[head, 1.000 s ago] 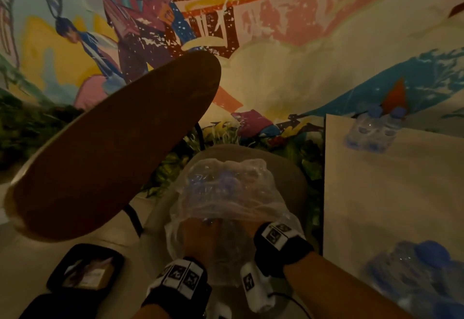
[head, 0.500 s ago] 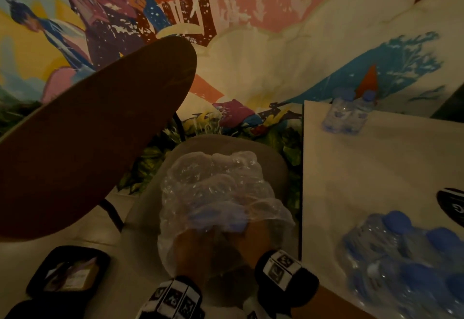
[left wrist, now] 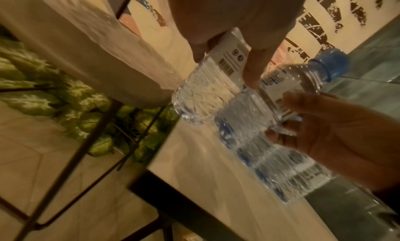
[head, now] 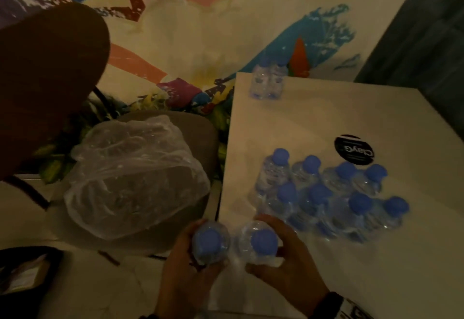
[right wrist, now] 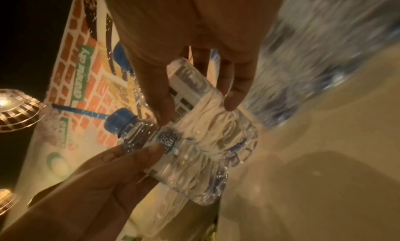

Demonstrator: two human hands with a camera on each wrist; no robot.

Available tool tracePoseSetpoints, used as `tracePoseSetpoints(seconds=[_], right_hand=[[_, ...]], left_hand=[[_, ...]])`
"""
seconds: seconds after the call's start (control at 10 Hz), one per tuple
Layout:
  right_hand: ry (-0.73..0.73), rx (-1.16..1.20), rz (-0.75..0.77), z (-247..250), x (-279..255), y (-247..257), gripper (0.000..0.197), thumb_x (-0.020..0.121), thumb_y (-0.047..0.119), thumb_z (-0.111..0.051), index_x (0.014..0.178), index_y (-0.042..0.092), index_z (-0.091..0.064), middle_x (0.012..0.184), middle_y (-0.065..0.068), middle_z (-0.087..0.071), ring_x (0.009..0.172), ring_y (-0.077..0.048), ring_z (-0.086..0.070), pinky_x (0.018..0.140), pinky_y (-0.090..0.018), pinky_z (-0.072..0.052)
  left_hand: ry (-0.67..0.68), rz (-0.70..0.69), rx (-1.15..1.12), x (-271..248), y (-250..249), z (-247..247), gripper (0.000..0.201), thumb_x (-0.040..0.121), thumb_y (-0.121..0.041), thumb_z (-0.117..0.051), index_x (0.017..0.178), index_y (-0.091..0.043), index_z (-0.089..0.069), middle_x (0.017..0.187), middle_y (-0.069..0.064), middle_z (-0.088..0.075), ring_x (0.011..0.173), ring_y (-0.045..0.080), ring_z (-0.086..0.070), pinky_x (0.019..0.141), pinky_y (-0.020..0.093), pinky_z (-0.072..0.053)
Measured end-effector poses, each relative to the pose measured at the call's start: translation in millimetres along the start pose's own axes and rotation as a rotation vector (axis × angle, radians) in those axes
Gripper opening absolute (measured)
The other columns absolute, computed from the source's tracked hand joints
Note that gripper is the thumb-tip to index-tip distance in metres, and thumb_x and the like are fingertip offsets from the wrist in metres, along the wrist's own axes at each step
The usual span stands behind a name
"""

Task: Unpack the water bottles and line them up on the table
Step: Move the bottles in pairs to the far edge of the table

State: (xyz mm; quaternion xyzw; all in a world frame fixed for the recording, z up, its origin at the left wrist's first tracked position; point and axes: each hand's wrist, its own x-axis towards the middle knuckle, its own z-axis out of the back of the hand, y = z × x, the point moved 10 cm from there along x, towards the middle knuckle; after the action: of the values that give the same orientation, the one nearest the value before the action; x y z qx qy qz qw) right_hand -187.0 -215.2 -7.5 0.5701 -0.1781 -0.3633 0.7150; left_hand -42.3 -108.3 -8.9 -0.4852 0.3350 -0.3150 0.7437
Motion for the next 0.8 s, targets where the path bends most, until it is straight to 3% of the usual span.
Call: tracePoseSetpoints(seconds=[0.1, 0.2, 0.3, 0.4, 0.5, 0.6, 0.7, 0.8], right_hand=[[-0.126, -0.011, -0.077, 48.8, -26.2, -27.1, 0.075, 0.038, 0.053, -0.085, 0.101, 0.062, -0.048, 0.107, 0.051, -0.054, 0.101, 0.023, -0.053, 0.068, -0.002, -0.052], [-0.198, 0.002, -0.056, 79.7, -35.7, -33.8, 0.067, 0.061, 0.021, -0.086, 0.099, 0.059, -0.045, 0.105, 0.04, -0.056, 0.092, 0.031, -0.05, 0.065, -0.001, -0.052], [-0.211, -0.005, -0.074, 95.9, -37.7, -42.3, 0.063, 0.07, 0.009, -0.081, 0.097, 0.051, -0.042, 0.109, 0.03, -0.05, 0.093, 0.026, -0.051, 0.063, -0.011, -0.055], [-0.218, -0.012, -0.053, 103.1, -35.1, -48.8, 0.058, 0.07, 0.008, -0.08, 0.097, 0.045, -0.046, 0.109, 0.023, -0.056, 0.097, 0.018, -0.054, 0.064, -0.008, -0.055], [-0.193, -0.003, -0.021, 101.6, -31.9, -50.0, 0.055, 0.073, 0.008, -0.078, 0.102, 0.042, -0.046, 0.113, 0.016, -0.057, 0.095, 0.022, -0.052, 0.064, -0.002, -0.05], [-0.159, -0.026, 0.02, 102.3, -32.8, -44.4, 0.057, 0.074, 0.006, -0.077, 0.101, 0.043, -0.043, 0.11, 0.018, -0.055, 0.094, 0.024, -0.051, 0.068, 0.003, -0.045], [-0.139, -0.055, -0.005, 111.5, -41.5, -45.0, 0.064, 0.071, 0.02, -0.08, 0.117, 0.039, -0.041, 0.119, 0.015, -0.052, 0.102, 0.008, -0.053, 0.076, -0.008, -0.045], [-0.151, -0.213, 0.022, 138.6, -53.6, -32.5, 0.055, 0.071, 0.032, -0.078, 0.116, 0.035, -0.048, 0.113, 0.016, -0.054, 0.094, -0.005, -0.054, 0.076, -0.022, -0.047]], left_hand=[[0.116, -0.025, 0.026, -4.0, -18.0, -47.4, 0.068, 0.071, -0.009, -0.078, 0.123, -0.035, -0.042, 0.115, -0.02, -0.054, 0.103, -0.001, -0.054, 0.087, 0.019, -0.043], [0.16, -0.054, -0.063, 5.9, -30.0, -85.0, 0.052, 0.077, -0.003, -0.073, 0.111, -0.034, -0.05, 0.109, -0.028, -0.064, 0.101, -0.015, -0.057, 0.085, 0.005, -0.046], [0.132, -0.115, 0.002, 7.2, -29.2, -102.6, 0.054, 0.069, -0.019, -0.081, 0.103, -0.045, -0.048, 0.103, -0.04, -0.06, 0.095, -0.018, -0.056, 0.079, 0.006, -0.047], [0.091, -0.136, 0.01, 10.2, -22.4, -113.2, 0.052, 0.071, -0.012, -0.079, 0.105, -0.04, -0.05, 0.098, -0.028, -0.064, 0.094, -0.012, -0.059, 0.081, 0.009, -0.045], [0.133, -0.123, -0.012, 15.3, -17.4, -124.7, 0.069, 0.079, 0.018, -0.06, 0.097, -0.048, -0.059, 0.085, -0.05, -0.06, 0.085, -0.026, -0.056, 0.074, -0.003, -0.044], [0.187, -0.154, 0.05, 13.6, -18.0, -127.9, 0.086, 0.071, 0.007, -0.07, 0.104, -0.068, -0.044, 0.095, -0.057, -0.052, 0.093, -0.031, -0.049, 0.081, -0.008, -0.039], [0.188, -0.11, 0.093, 3.7, -22.8, -118.1, 0.093, 0.053, -0.052, -0.08, 0.13, -0.047, -0.027, 0.12, -0.043, -0.037, 0.11, -0.024, -0.039, 0.098, 0.012, -0.034], [0.138, -0.104, 0.081, 3.7, -32.0, -94.1, 0.106, 0.045, -0.074, -0.07, 0.135, -0.044, -0.024, 0.129, -0.043, -0.027, 0.115, -0.03, -0.03, 0.103, 0.015, -0.027]])
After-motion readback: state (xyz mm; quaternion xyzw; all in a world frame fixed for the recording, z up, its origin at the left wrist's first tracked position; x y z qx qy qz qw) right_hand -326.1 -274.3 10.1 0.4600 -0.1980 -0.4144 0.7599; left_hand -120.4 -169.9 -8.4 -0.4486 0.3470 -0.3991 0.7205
